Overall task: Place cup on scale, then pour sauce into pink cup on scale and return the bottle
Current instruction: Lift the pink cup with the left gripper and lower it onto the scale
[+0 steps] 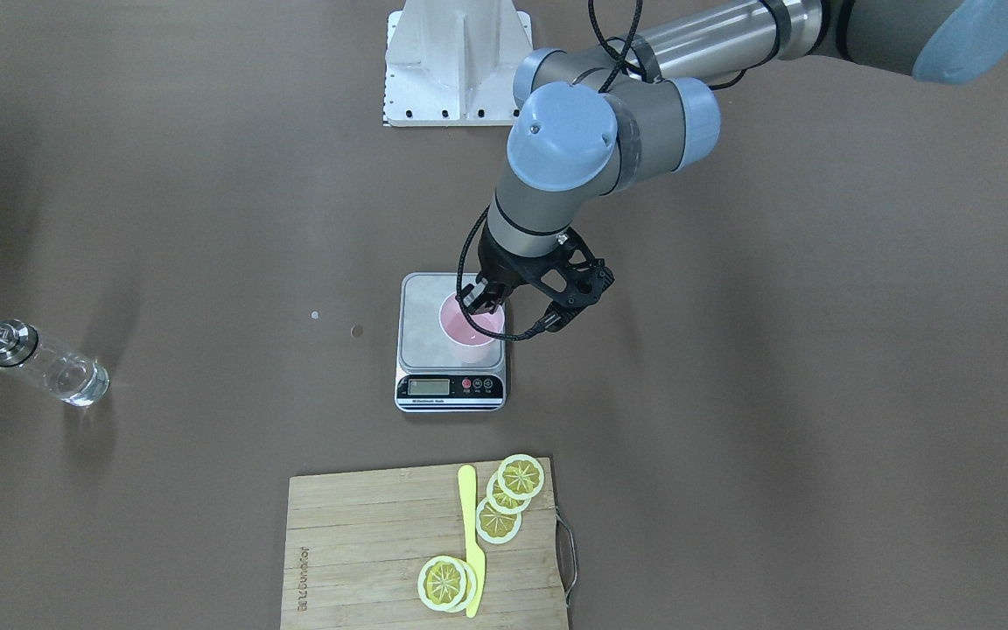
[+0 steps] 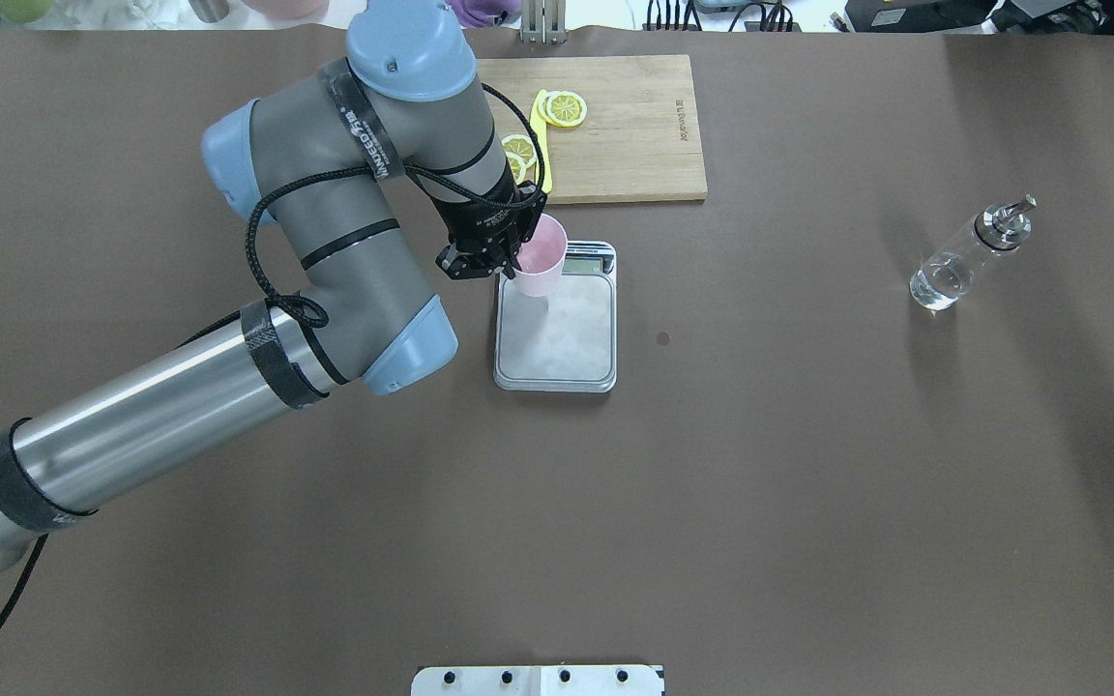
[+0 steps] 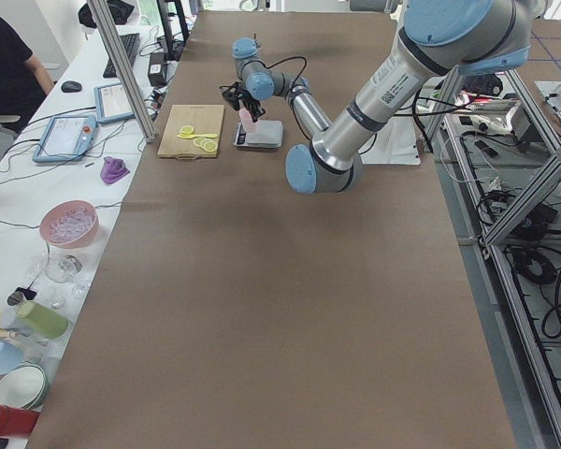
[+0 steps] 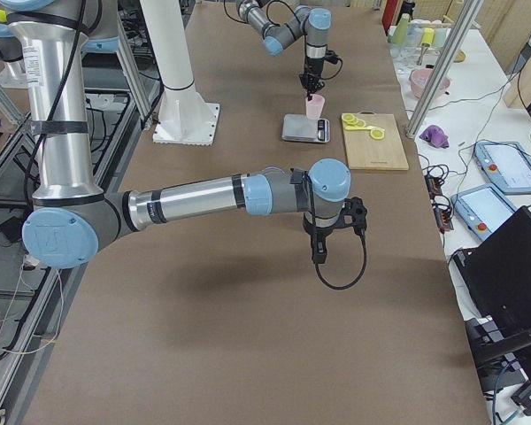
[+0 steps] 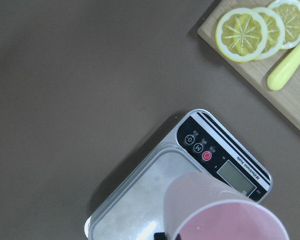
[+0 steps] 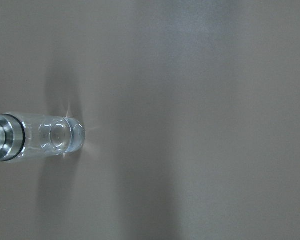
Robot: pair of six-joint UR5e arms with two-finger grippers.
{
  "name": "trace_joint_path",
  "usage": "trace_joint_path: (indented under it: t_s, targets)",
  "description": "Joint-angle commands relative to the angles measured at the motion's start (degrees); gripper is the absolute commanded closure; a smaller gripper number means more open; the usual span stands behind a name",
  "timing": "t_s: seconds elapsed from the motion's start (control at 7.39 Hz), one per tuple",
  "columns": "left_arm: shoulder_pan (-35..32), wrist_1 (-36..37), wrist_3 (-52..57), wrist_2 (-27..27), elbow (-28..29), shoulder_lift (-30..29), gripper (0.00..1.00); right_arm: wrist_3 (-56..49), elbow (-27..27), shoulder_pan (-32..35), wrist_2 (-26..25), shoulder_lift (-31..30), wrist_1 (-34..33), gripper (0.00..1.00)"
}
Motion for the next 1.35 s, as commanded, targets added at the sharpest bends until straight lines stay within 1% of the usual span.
trace_joint_path:
  t_s: [0.0, 0.14, 0.81, 0.95, 1.08, 1.22]
  targets:
    - [1.76, -0.34, -0.64, 0.06, 0.31, -0.30, 1.00, 0.01, 0.30, 0.01, 0.60, -0.03, 0.02, 0.00]
    - [1.94, -0.43, -2.30, -0.03, 0.04, -0.66, 1.00, 0.01, 0.30, 0.01, 0.60, -0.03, 0.02, 0.00]
    - [2.47, -0.34, -2.32, 0.06, 0.39, -0.48, 1.00, 0.53, 1.08, 0.01, 0.69, -0.47, -0.24, 0.00]
    - [2.47, -0.34, -2.23, 0.06, 0.31, -0.57, 0.96, 0.45, 1.26, 0.01, 0.69, -0.73, -0.24, 0.00]
    - [2.47, -0.34, -1.71, 0.14, 0.39, -0.48, 0.40, 0.53, 1.52, 0.01, 0.68, -1.08, -0.24, 0.00]
    - [2.47, -0.34, -1.96, 0.49, 0.39, -0.48, 0.37, 0.53, 1.53, 0.01, 0.68, -1.09, -0.24, 0.00]
